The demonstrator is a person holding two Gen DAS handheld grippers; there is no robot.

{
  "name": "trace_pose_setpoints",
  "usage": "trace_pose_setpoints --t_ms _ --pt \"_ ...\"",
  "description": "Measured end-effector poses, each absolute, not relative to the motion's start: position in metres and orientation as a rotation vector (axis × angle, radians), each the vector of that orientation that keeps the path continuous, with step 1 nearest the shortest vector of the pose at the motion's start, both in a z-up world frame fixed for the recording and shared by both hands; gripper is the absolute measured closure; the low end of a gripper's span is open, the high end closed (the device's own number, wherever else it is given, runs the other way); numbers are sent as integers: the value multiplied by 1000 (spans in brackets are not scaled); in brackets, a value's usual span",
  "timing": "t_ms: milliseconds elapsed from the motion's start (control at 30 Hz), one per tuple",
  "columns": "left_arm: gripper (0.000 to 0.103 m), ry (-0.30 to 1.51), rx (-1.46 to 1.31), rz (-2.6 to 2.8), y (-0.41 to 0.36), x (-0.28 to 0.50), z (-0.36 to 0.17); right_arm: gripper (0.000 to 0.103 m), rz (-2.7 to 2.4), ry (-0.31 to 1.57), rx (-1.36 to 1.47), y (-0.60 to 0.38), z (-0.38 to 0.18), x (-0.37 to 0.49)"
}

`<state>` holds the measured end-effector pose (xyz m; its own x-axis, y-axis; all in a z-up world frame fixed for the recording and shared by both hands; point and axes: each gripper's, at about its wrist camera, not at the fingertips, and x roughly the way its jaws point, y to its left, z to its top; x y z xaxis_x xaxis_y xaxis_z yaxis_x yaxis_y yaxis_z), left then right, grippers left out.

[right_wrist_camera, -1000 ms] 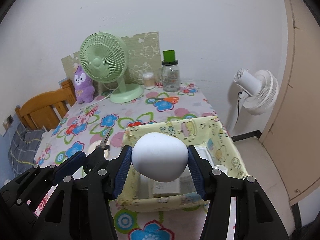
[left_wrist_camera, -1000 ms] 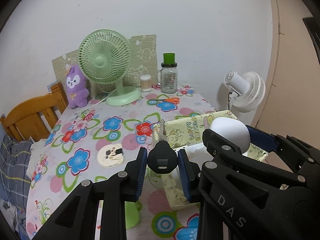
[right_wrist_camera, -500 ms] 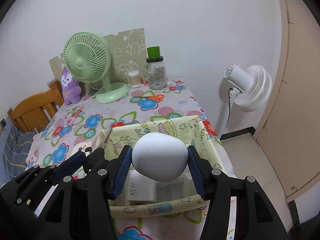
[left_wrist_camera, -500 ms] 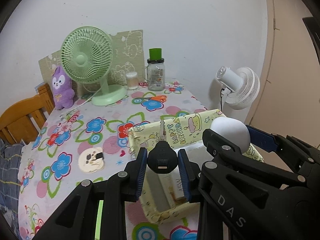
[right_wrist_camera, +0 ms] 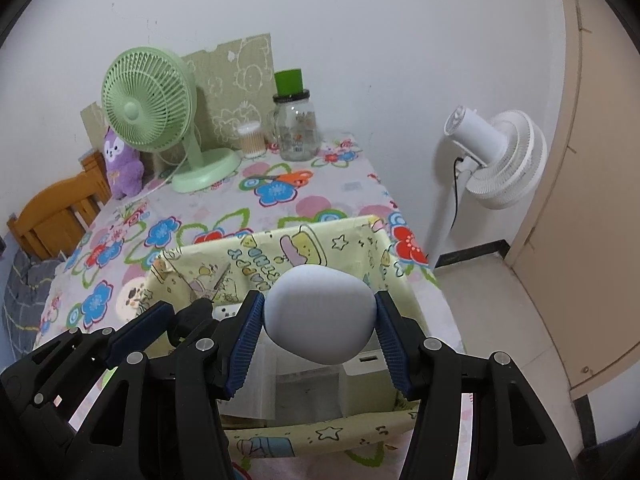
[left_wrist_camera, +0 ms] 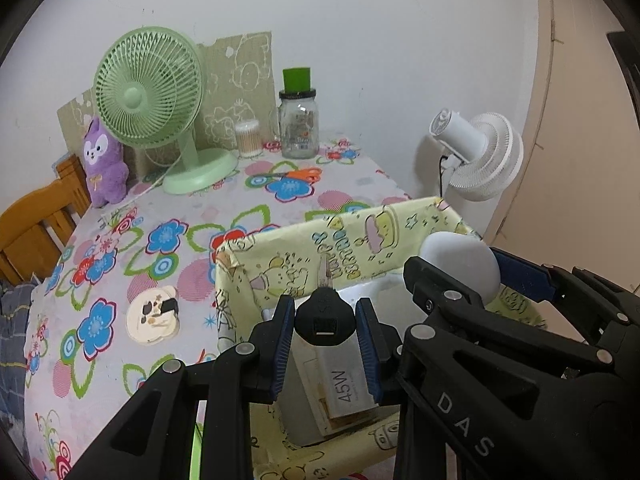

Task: Organize rigid objects
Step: 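Lower the key and earbud case into the yellow box and open both tools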

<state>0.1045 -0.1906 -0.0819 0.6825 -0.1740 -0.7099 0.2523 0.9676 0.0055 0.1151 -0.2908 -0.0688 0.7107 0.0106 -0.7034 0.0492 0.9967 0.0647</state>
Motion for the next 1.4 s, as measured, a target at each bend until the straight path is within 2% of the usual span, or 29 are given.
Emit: trace_pose_setpoints --t_ms 167,467,900,967,1100,1233,1400 --pt "71 812 103 -224 -186 109 -91 44 -1 809 88 -288 -80 122" --pt "62 829 105 -204 -184 114 -96 44 13 829 89 -286 -88 130" --pt "40 825 158 -206 -195 120 -100 42 29 834 75 -293 -94 140" --pt "38 831 155 -211 -196 121 -100 35 38 838 86 -295 -94 140" --pt "33 839 151 -229 -197 120 -99 28 36 836 94 -295 -93 138" --pt "29 837 152 -244 -196 116 -97 17 46 848 123 -296 -93 134" --pt "22 816 160 -250 -194 106 -92 12 33 842 137 -294 -89 124"
